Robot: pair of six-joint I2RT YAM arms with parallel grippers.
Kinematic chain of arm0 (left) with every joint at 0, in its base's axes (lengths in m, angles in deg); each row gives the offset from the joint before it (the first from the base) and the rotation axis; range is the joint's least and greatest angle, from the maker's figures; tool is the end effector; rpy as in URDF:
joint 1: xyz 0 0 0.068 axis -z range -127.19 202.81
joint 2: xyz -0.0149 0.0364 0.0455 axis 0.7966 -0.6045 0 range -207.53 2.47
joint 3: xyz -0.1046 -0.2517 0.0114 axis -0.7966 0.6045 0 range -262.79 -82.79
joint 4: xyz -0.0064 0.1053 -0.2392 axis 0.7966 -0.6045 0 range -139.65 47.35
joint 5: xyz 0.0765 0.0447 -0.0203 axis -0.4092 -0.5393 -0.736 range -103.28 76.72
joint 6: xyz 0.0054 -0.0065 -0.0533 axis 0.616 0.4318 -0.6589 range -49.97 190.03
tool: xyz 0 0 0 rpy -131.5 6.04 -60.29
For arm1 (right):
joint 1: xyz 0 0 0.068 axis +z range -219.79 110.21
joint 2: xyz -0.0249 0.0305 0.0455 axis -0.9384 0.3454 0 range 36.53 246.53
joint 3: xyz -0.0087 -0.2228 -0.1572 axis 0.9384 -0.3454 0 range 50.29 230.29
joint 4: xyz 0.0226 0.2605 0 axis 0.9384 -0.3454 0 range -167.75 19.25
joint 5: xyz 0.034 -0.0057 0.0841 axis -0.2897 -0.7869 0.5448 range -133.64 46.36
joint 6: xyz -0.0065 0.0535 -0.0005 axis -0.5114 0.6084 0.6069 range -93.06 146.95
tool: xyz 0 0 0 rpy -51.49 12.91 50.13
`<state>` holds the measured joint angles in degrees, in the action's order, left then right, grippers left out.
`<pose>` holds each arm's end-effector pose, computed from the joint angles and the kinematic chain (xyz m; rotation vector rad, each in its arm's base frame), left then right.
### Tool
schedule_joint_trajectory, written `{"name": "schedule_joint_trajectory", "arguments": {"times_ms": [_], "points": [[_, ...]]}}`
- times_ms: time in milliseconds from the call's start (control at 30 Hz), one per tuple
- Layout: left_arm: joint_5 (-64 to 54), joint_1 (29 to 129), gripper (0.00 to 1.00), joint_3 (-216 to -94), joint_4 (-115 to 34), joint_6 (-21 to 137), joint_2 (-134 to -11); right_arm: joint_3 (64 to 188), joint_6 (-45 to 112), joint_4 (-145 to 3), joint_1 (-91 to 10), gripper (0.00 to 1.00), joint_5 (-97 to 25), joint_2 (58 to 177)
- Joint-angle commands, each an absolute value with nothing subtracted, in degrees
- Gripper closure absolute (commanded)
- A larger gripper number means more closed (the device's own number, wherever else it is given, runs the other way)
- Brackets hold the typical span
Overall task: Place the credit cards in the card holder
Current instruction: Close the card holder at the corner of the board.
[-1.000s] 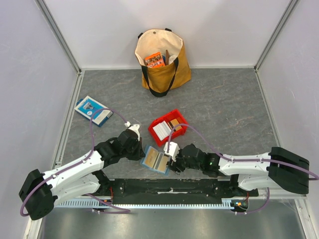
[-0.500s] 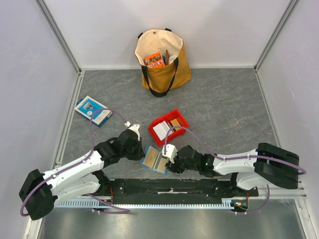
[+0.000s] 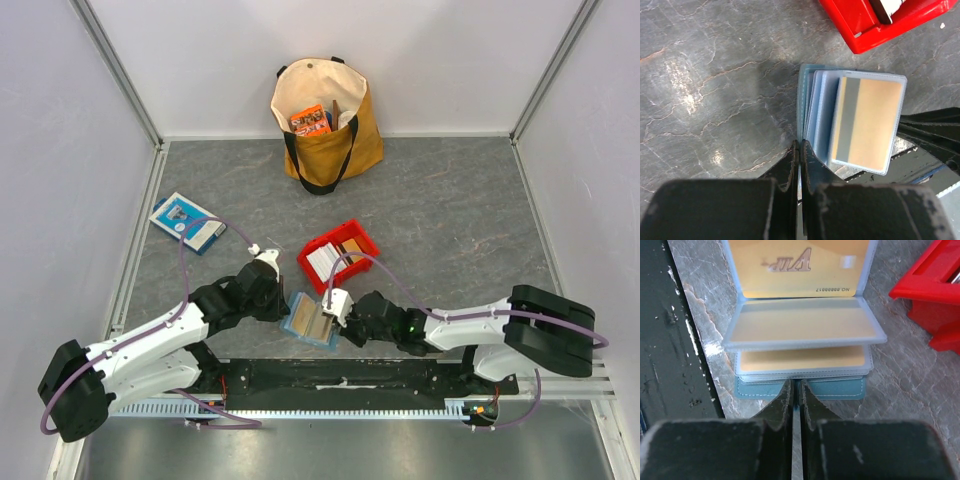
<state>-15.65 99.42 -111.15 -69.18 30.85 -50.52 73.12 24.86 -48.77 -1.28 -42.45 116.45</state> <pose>0.1229 -0.1281 0.1913 0.1472 2.5541 -0.5750 0.0897 0.2300 0.1373 -1.3190 1.8419 0.6640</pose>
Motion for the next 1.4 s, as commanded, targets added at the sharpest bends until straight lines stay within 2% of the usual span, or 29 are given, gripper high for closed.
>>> {"name": "schedule_joint_trajectory", "arguments": {"times_ms": [0,167,467,700,1167,1367], "points": [[-18.20,99.39,0.98,-112.85,-70.16,28.28,-51.05,69.73,26.41,-45.80,-1.24,0.94,-43.28,111.52],[-20.92,99.13,0.98,-112.94,-72.10,26.62,-51.58,67.61,26.86,-42.80,-1.24,1.00,-41.27,106.59],[-25.84,98.51,0.98,-113.38,-76.05,23.27,-52.20,63.39,30.19,-36.39,-1.24,1.00,-44.50,99.21],[-25.06,98.25,0.98,-113.91,-75.88,23.27,-53.34,62.60,30.99,-31.73,-1.24,1.00,-45.83,96.39],[-13.55,98.25,0.98,-113.74,-65.70,26.08,-48.34,58.29,33.45,-9.94,-1.15,0.98,-47.94,106.92],[-3.36,98.25,0.91,-109.70,-55.33,24.95,-48.50,57.85,32.92,-0.37,-1.15,0.99,-48.73,114.30]]}}
